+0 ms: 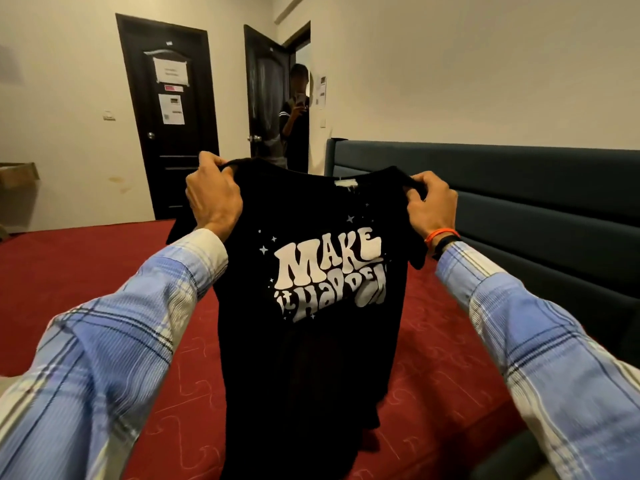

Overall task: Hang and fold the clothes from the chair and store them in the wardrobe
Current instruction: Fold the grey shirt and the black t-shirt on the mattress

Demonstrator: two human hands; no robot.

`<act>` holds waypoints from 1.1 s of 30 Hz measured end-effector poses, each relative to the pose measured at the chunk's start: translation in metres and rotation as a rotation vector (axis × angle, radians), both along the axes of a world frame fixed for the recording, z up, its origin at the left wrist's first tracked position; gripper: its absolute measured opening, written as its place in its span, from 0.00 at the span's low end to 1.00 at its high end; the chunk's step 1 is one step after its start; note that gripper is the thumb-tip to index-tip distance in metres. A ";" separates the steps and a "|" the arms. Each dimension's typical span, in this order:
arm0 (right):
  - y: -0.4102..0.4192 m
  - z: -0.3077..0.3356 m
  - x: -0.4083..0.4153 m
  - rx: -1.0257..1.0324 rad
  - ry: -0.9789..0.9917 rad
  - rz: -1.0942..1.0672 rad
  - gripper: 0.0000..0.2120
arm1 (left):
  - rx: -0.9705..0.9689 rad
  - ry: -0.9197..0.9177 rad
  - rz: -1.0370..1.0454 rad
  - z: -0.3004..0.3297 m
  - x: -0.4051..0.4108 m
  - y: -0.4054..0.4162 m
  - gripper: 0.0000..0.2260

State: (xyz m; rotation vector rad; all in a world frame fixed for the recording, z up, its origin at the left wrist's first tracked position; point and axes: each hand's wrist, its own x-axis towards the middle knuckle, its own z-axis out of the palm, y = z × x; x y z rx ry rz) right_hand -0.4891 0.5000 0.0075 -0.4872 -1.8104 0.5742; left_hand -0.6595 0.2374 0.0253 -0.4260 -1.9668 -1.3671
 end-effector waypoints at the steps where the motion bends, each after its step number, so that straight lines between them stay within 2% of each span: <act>1: 0.004 0.003 0.001 -0.007 -0.003 -0.003 0.07 | -0.012 -0.005 0.017 0.003 0.000 0.002 0.10; 3: 0.009 0.006 0.002 -0.075 -0.010 0.011 0.05 | -0.061 -0.042 0.038 0.004 0.001 0.003 0.11; 6: 0.019 0.004 -0.002 -0.296 -0.098 0.065 0.03 | -0.238 -0.126 0.074 -0.007 -0.004 0.005 0.13; 8: 0.019 0.004 -0.004 -0.384 -0.146 0.067 0.06 | -0.275 -0.238 0.047 -0.012 -0.007 0.007 0.14; 11: 0.013 0.004 -0.006 -0.268 -0.059 -0.051 0.07 | -0.164 -0.356 -0.046 -0.011 -0.011 0.013 0.16; 14: 0.003 0.000 -0.009 -0.170 -0.102 -0.015 0.09 | -0.131 -0.253 -0.105 -0.008 -0.012 0.015 0.16; 17: 0.002 0.000 -0.007 -0.182 -0.027 0.018 0.08 | -0.100 -0.173 -0.127 -0.010 -0.019 0.009 0.15; 19: 0.007 0.000 -0.007 -0.193 -0.053 0.017 0.08 | -0.121 -0.141 -0.147 -0.013 -0.021 0.004 0.15; 26: 0.006 -0.010 -0.006 -0.182 -0.095 0.018 0.09 | -0.121 -0.140 -0.157 -0.016 -0.018 0.000 0.15; 29: 0.004 -0.011 -0.004 -0.167 -0.005 0.021 0.08 | -0.102 -0.094 -0.140 -0.019 -0.016 0.002 0.14; 33: 0.005 -0.008 -0.006 -0.169 -0.027 0.062 0.10 | -0.090 -0.080 -0.163 -0.018 -0.016 0.004 0.14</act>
